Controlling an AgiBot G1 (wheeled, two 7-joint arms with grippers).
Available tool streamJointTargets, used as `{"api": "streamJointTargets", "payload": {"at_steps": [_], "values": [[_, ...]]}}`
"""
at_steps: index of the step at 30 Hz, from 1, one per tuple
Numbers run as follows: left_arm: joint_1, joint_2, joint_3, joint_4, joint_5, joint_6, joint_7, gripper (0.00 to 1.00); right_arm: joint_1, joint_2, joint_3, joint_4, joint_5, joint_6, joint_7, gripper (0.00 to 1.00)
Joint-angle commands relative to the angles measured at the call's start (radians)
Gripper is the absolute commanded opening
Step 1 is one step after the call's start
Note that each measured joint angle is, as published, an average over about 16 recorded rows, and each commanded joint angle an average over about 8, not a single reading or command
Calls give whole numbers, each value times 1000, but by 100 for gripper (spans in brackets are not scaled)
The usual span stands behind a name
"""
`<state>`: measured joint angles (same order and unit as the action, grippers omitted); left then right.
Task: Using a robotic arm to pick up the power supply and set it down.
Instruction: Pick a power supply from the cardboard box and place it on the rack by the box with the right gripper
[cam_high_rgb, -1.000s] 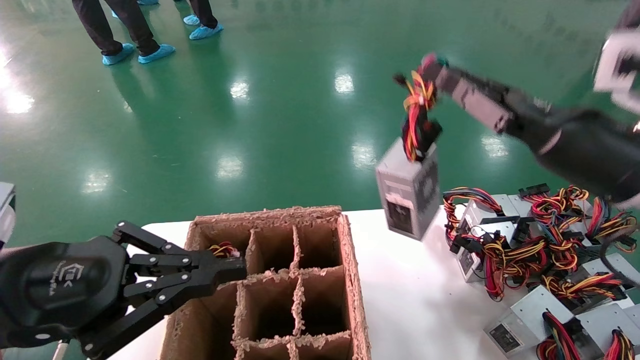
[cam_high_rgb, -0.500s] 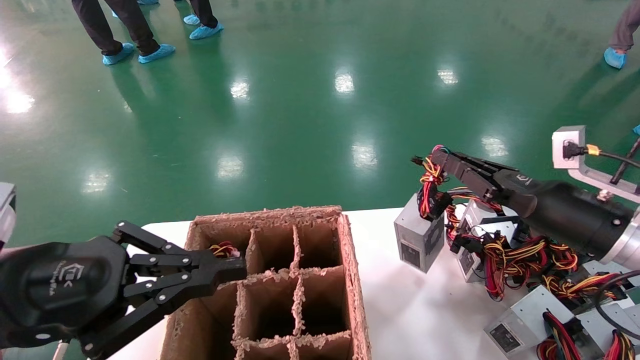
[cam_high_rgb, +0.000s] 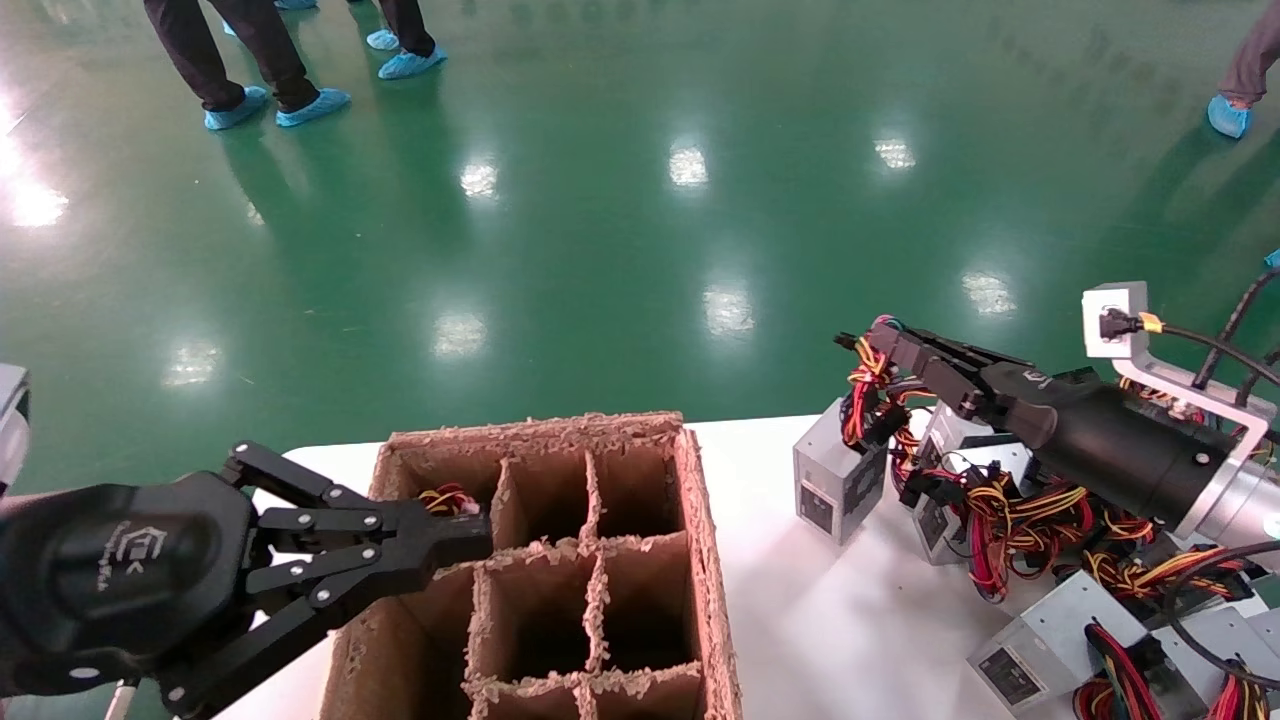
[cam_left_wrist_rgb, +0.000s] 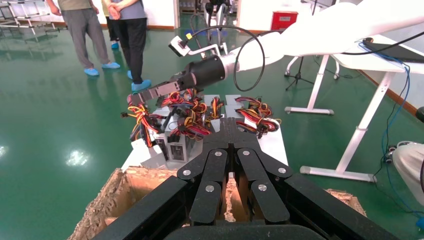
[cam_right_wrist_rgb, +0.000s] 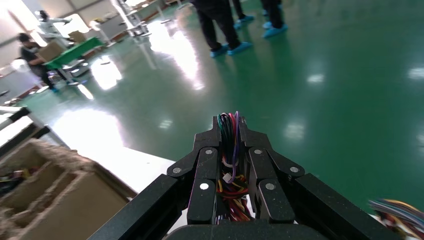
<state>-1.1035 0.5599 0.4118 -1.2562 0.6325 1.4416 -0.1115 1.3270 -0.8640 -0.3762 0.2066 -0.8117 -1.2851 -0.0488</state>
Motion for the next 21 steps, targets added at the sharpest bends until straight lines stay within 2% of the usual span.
{"api": "streamJointTargets", "payload": {"at_steps": [1, 21], "values": [[0, 0, 0, 0, 0, 0, 0, 0, 6, 0, 1, -23, -1, 7, -11, 0], [0, 0, 0, 0, 0, 0, 0, 0, 32, 3, 27, -143, 30, 61, -72, 0]]}}
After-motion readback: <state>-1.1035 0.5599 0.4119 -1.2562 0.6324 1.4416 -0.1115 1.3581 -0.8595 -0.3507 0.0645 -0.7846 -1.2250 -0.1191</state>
